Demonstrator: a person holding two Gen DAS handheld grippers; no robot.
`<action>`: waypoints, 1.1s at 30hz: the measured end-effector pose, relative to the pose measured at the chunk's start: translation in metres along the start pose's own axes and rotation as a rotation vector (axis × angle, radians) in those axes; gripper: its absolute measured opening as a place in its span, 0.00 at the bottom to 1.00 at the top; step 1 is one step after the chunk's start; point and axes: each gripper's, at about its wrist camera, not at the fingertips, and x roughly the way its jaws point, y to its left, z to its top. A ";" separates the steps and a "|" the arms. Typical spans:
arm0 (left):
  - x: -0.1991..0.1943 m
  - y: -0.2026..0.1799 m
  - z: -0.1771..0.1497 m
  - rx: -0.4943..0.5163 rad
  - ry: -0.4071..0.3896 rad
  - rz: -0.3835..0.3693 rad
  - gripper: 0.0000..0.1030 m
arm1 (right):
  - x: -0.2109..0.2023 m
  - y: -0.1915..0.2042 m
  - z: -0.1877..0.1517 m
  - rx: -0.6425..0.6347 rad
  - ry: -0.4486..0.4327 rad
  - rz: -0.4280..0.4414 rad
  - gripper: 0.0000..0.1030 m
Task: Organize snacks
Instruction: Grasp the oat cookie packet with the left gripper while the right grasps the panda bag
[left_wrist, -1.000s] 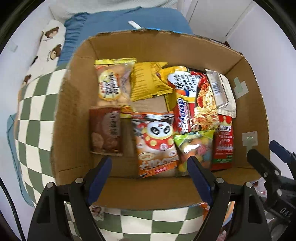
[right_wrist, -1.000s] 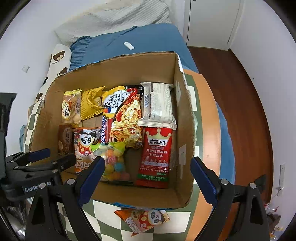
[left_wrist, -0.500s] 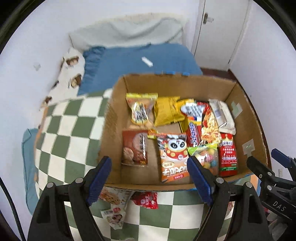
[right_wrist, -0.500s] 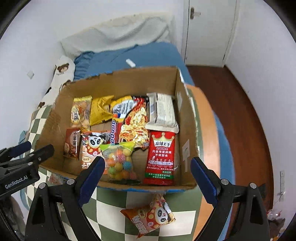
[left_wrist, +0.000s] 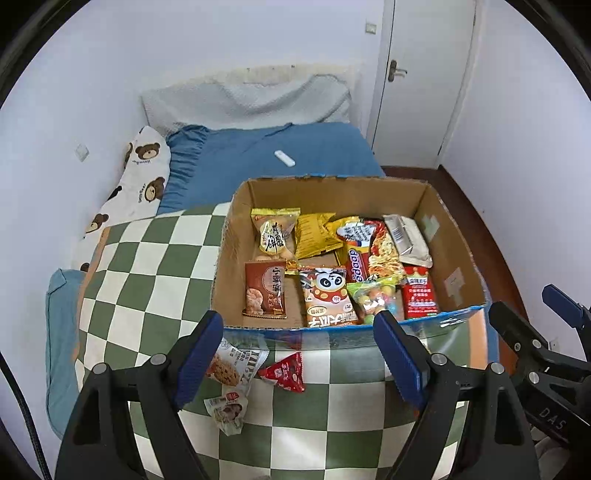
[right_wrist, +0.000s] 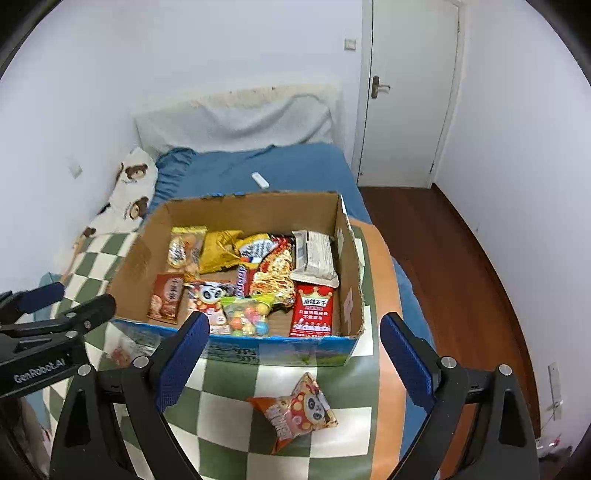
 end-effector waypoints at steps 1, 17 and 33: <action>-0.005 0.000 -0.002 -0.004 -0.008 -0.005 0.81 | -0.005 0.000 -0.001 0.003 -0.008 0.002 0.93; 0.052 0.082 -0.079 -0.227 0.219 0.098 0.81 | 0.131 -0.094 -0.107 0.615 0.482 0.231 0.68; 0.116 0.143 -0.123 -0.268 0.439 0.142 0.81 | 0.169 0.033 -0.137 -0.055 0.575 0.115 0.66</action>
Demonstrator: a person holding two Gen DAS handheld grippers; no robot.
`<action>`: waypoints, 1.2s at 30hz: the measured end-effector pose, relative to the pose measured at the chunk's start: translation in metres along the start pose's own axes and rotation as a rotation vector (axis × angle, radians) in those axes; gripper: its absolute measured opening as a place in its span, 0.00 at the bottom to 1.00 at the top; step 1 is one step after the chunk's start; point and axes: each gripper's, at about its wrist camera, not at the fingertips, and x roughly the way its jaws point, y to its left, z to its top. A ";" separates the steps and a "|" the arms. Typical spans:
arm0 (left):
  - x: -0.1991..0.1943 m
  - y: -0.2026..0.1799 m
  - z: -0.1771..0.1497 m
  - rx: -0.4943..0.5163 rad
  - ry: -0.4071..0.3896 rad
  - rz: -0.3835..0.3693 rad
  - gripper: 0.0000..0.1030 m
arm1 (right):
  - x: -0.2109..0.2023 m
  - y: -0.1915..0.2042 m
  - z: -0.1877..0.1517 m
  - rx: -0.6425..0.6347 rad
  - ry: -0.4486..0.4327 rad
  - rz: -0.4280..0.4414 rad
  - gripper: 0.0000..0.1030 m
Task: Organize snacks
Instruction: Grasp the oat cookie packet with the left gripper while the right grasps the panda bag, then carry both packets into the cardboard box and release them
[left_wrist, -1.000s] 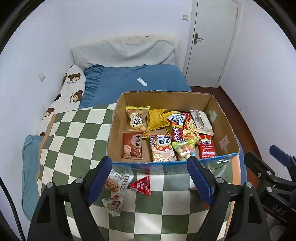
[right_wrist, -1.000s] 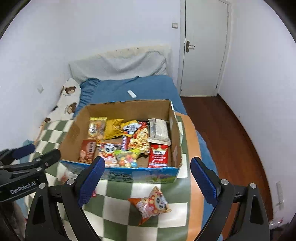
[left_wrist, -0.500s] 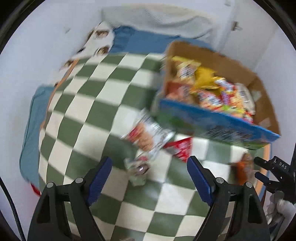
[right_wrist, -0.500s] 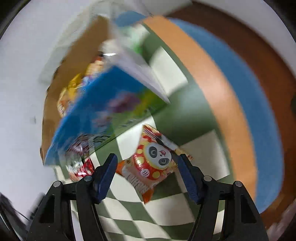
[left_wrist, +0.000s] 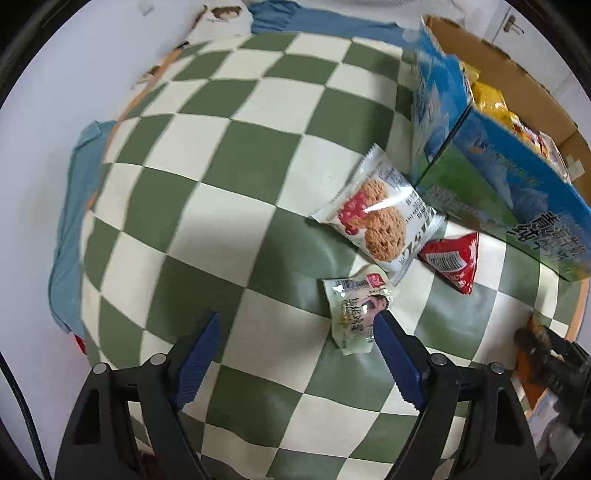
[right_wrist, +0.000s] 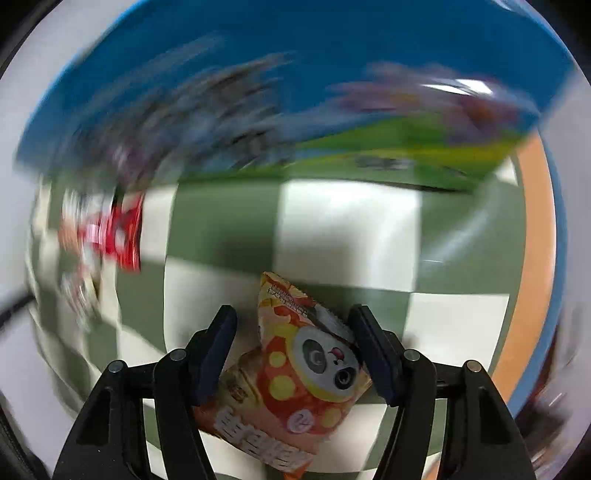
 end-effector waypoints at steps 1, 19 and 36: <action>0.001 -0.002 0.003 0.010 0.003 -0.015 0.81 | 0.001 0.006 -0.004 -0.031 0.005 -0.006 0.67; 0.059 -0.090 0.059 0.451 -0.027 -0.020 0.67 | -0.047 -0.022 -0.040 0.209 -0.060 0.069 0.84; 0.064 -0.004 -0.017 0.132 0.184 -0.184 0.63 | -0.015 -0.034 -0.045 0.298 -0.002 0.071 0.62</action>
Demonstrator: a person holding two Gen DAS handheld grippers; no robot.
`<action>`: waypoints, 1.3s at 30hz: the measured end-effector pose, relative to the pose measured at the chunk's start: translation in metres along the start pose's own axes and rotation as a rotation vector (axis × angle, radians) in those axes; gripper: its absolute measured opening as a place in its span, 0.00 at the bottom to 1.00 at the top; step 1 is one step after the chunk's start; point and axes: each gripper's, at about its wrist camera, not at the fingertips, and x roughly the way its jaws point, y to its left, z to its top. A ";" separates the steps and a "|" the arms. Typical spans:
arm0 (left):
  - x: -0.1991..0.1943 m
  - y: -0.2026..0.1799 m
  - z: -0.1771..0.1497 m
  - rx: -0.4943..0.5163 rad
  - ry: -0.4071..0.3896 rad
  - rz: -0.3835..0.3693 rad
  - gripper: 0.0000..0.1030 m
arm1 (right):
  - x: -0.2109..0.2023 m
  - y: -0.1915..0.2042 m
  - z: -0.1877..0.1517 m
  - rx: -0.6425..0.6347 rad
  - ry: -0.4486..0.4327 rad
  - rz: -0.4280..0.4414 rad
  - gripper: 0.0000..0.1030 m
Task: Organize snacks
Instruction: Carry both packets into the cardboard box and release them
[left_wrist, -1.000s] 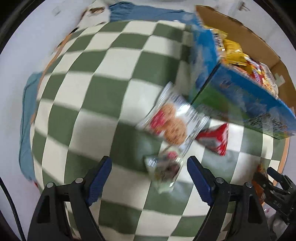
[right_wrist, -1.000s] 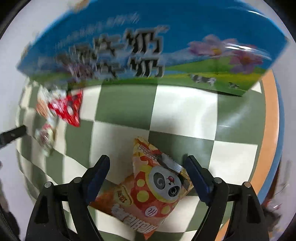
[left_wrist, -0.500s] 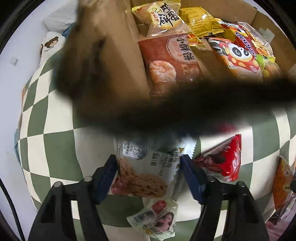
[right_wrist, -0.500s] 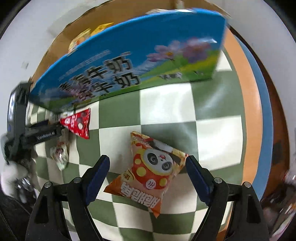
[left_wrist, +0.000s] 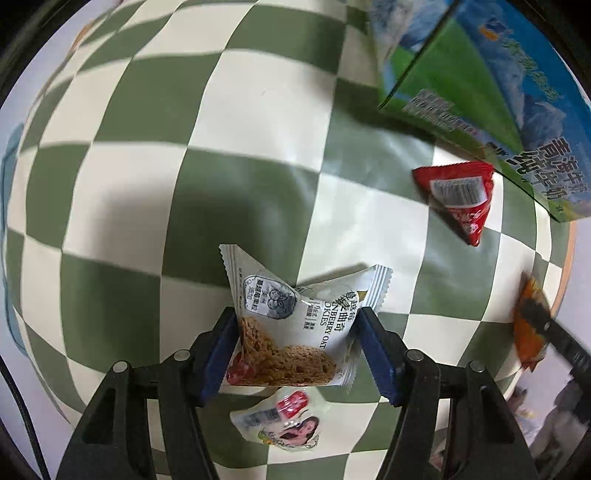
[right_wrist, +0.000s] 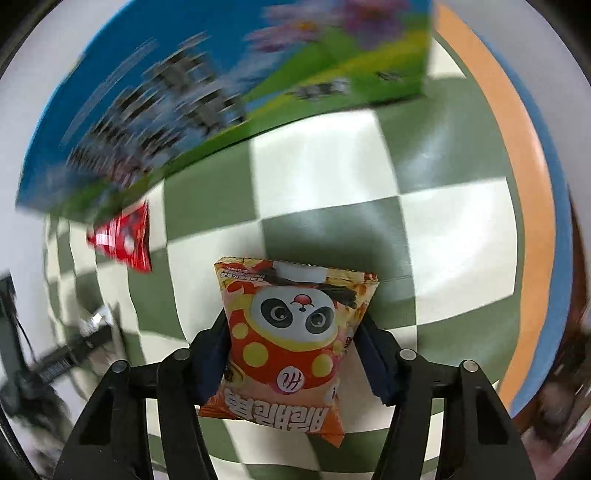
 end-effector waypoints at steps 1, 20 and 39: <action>0.003 0.001 -0.001 0.002 0.011 -0.002 0.63 | 0.000 0.006 -0.005 -0.048 -0.005 -0.026 0.62; 0.011 -0.024 -0.008 0.057 -0.013 0.070 0.54 | 0.023 0.061 -0.034 -0.191 -0.067 -0.130 0.58; -0.175 -0.152 0.085 0.218 -0.269 -0.229 0.54 | -0.177 0.066 0.045 -0.166 -0.421 0.126 0.57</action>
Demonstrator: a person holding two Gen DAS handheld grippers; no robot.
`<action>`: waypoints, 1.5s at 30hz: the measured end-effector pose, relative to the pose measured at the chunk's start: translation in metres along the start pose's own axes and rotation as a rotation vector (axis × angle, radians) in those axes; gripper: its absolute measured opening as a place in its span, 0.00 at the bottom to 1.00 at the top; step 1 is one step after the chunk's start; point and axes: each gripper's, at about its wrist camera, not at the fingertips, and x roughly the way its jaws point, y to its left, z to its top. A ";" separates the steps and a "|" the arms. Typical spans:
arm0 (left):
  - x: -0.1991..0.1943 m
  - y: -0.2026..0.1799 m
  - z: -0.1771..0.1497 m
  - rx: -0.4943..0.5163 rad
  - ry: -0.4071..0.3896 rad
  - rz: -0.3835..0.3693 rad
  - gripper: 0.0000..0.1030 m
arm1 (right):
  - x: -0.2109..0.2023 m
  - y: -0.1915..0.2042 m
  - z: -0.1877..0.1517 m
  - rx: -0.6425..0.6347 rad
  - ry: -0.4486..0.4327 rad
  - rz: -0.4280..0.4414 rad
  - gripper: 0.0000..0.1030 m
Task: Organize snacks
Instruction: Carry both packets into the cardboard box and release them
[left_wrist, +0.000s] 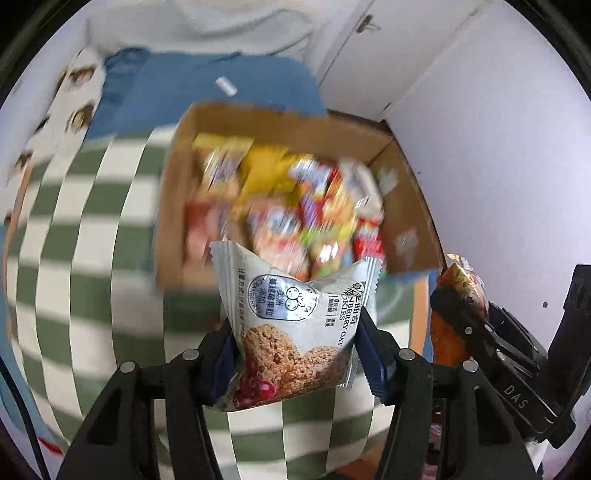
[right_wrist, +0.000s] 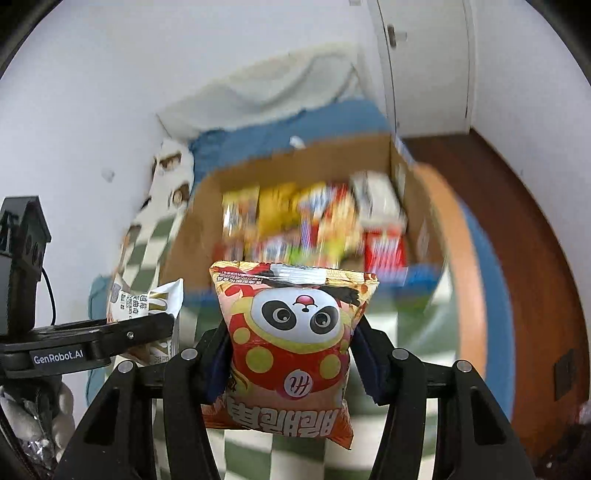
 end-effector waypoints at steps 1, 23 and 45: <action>0.002 -0.002 0.016 0.014 -0.009 0.012 0.54 | 0.001 -0.001 0.013 -0.007 -0.013 -0.012 0.57; 0.135 0.043 0.148 -0.036 0.182 0.196 0.95 | 0.190 -0.040 0.136 0.008 0.235 -0.112 0.97; 0.097 0.044 0.086 -0.016 0.053 0.304 0.95 | 0.175 -0.029 0.110 -0.067 0.234 -0.218 0.97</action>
